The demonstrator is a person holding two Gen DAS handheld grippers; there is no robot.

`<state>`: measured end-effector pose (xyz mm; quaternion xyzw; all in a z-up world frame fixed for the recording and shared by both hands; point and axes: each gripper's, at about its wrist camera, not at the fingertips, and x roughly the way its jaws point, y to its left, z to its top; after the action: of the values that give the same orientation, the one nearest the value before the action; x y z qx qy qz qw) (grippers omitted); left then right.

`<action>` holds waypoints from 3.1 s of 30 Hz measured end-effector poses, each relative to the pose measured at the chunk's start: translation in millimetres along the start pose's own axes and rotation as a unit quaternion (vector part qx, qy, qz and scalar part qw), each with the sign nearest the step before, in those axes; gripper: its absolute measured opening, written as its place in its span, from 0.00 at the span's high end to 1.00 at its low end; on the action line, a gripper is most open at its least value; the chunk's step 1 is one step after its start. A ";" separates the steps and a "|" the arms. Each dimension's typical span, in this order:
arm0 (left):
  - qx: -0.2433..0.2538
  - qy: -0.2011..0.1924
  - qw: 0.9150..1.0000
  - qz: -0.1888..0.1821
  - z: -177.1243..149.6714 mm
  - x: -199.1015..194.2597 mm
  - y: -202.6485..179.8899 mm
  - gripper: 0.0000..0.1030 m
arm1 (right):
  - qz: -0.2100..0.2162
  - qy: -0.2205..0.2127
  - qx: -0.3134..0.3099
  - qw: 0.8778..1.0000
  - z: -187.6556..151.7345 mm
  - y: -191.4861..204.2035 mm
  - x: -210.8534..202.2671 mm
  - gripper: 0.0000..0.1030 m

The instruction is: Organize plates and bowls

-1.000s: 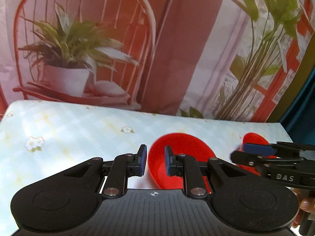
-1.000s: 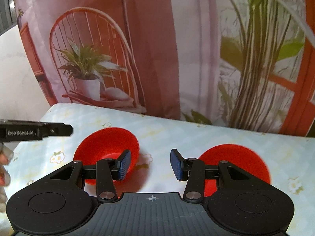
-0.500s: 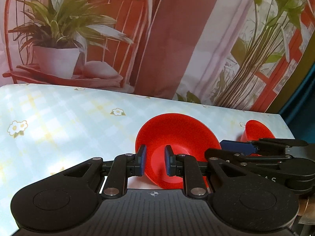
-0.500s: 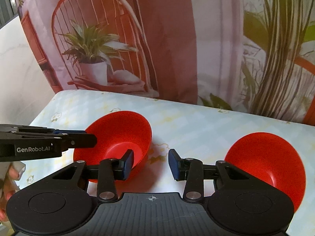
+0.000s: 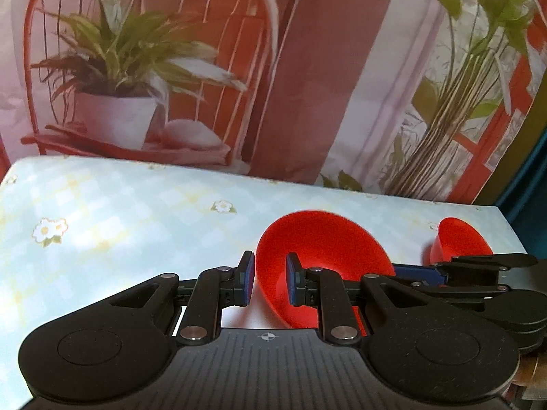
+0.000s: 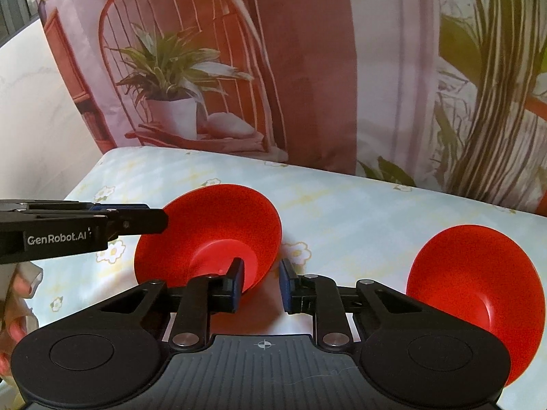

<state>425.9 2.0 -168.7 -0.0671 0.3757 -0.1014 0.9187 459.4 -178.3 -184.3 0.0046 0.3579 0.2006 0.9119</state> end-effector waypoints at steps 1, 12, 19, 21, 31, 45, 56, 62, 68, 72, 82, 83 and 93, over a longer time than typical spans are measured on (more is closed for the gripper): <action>-0.002 0.005 1.000 0.001 -1.5 2.2 1.5 0.80 | 0.000 0.000 0.000 1.000 -0.1 -0.2 0.1 0.81; 0.014 0.009 1.000 -0.021 -2.2 -9.8 -4.1 0.82 | 0.000 -0.012 0.004 1.000 -3.0 5.4 -6.6 0.84; 0.033 -0.005 0.999 -0.020 1.5 -33.8 -19.2 0.82 | 0.002 -0.038 0.004 0.999 1.4 8.6 -32.1 0.84; 0.036 -0.004 0.999 -0.024 1.3 -40.1 -25.3 0.82 | 0.001 -0.046 0.004 0.999 2.2 8.2 -42.2 0.84; 0.062 -0.007 0.997 -0.037 -11.6 -63.2 -57.6 0.81 | -0.008 -0.072 0.003 0.997 -11.6 -1.1 -92.6 0.84; 0.091 0.009 0.994 -0.055 -37.5 -71.1 -96.6 0.81 | -0.024 -0.083 0.001 0.996 -41.5 -18.8 -138.1 0.84; 0.115 0.033 0.992 -0.048 -52.5 -68.7 -105.5 0.79 | -0.027 -0.068 0.000 0.997 -58.5 -24.4 -141.2 0.84; 0.118 0.046 0.991 -0.047 -61.1 -66.2 -104.3 0.79 | -0.030 -0.052 0.000 0.998 -70.8 -23.9 -134.4 0.84; 0.114 0.057 0.991 -0.045 -68.7 -62.6 -101.2 0.79 | -0.030 -0.040 -0.001 0.999 -78.6 -21.7 -127.8 0.83; 0.110 0.061 0.991 -0.046 -71.5 -62.0 -99.1 0.79 | -0.029 -0.037 -0.001 0.999 -81.7 -21.1 -125.9 0.83; 0.103 0.062 0.992 -0.046 -74.1 -59.8 -98.6 0.79 | -0.030 -0.031 -0.003 0.999 -84.8 -21.2 -121.6 0.82; 0.102 0.059 0.992 -0.045 -74.1 -59.3 -98.1 0.79 | -0.029 -0.030 -0.004 0.999 -84.9 -21.3 -121.2 0.82; 0.093 0.056 0.993 -0.038 -74.7 -58.2 -94.1 0.75 | -0.031 -0.028 -0.007 0.999 -88.7 -21.8 -119.8 0.80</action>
<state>319.9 -79.1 -163.5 0.0108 0.4131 -0.1740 0.8939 329.8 -254.5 -175.6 -0.0071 0.3308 0.1743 0.9275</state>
